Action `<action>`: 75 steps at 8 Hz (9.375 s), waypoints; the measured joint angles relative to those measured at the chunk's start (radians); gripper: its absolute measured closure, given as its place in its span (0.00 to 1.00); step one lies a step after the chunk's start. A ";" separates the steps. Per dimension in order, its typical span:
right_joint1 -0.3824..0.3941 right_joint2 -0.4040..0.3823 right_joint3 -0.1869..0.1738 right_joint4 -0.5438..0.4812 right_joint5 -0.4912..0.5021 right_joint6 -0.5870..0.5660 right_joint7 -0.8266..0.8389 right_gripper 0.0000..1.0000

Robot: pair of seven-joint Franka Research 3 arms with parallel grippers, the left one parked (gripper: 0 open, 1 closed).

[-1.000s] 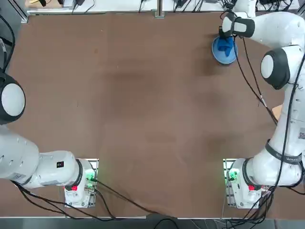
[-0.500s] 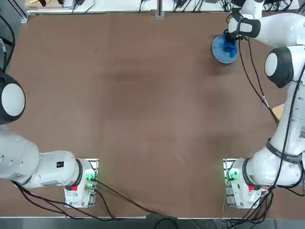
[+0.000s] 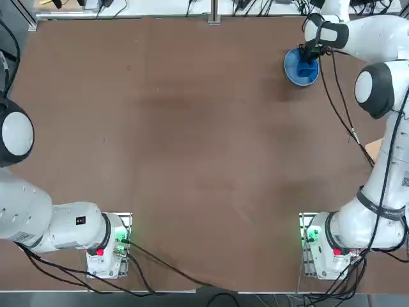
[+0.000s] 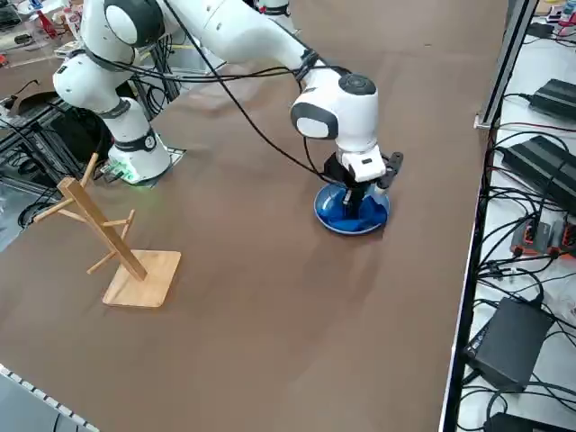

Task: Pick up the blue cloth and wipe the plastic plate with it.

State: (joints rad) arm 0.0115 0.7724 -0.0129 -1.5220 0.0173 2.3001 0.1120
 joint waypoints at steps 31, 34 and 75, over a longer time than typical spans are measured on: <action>0.061 0.029 -0.001 0.012 0.021 0.157 0.090 0.90; 0.022 0.038 -0.003 0.023 0.009 0.168 0.035 0.90; 0.412 -0.239 0.005 -0.267 0.182 -0.191 0.336 0.88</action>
State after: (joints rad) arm 0.4236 0.5337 -0.0079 -1.7891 0.1989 2.1095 0.4479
